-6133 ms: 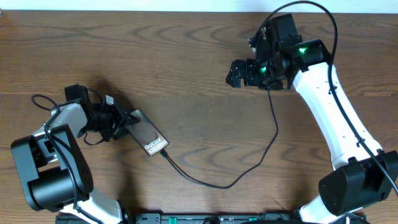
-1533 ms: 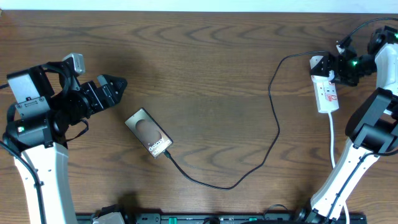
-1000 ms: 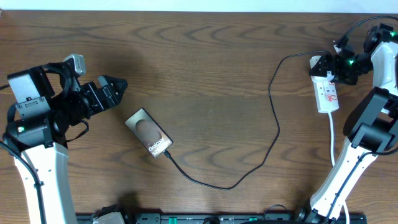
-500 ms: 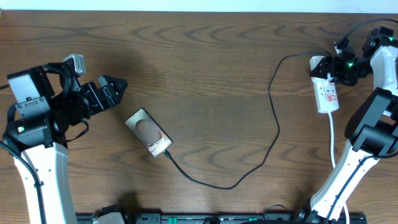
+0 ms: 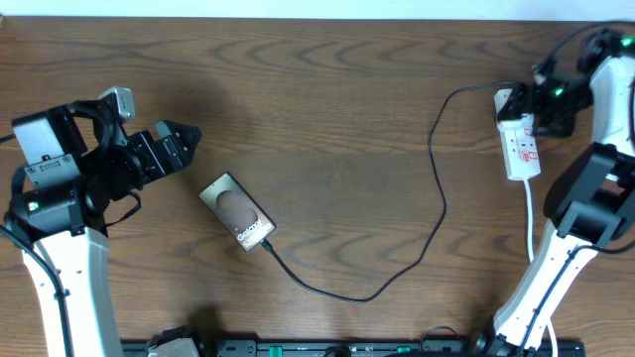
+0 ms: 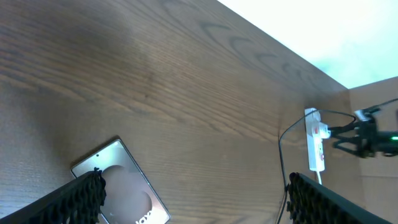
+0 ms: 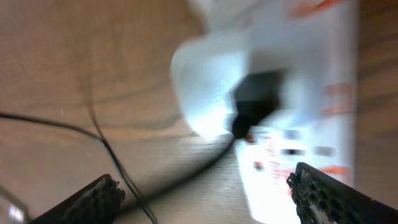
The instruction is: Plug charger to phone and switch on socket
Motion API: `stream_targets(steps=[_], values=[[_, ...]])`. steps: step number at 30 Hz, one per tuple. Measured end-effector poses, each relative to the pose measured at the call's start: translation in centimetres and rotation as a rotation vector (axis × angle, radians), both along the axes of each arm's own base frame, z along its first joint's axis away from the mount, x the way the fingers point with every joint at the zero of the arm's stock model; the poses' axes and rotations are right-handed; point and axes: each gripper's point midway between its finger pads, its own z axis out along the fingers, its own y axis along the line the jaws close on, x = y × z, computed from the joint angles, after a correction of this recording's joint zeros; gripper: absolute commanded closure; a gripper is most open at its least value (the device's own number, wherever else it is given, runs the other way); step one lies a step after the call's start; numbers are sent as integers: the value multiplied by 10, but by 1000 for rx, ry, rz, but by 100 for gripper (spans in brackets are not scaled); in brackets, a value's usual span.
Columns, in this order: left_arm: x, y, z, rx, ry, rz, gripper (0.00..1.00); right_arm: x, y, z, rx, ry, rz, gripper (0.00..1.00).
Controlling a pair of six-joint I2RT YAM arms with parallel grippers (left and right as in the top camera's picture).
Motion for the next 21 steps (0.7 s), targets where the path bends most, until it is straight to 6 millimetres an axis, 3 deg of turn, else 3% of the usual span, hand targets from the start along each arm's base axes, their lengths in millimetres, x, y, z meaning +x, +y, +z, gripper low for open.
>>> stream_targets(steps=[2, 4, 6, 14, 17, 21], values=[[0, 1, -1, 4, 2, 4, 8, 3, -14, 19, -58, -27, -33, 10], [0, 1, -1, 5, 2, 4, 8, 0, -28, 47, -133, -52, -89, 1], [0, 2, -1, 7, 4, 6, 8, -5, -38, 79, -206, -90, -144, 1], [0, 3, -2, 13, 5, 11, 8, -55, -43, 234, -379, -362, -387, 1], [0, 3, -2, 13, 5, 11, 8, -70, -39, 262, -399, -427, -420, 1], [0, 3, -2, 13, 5, 11, 8, -76, -38, 272, -405, -449, -437, 1]])
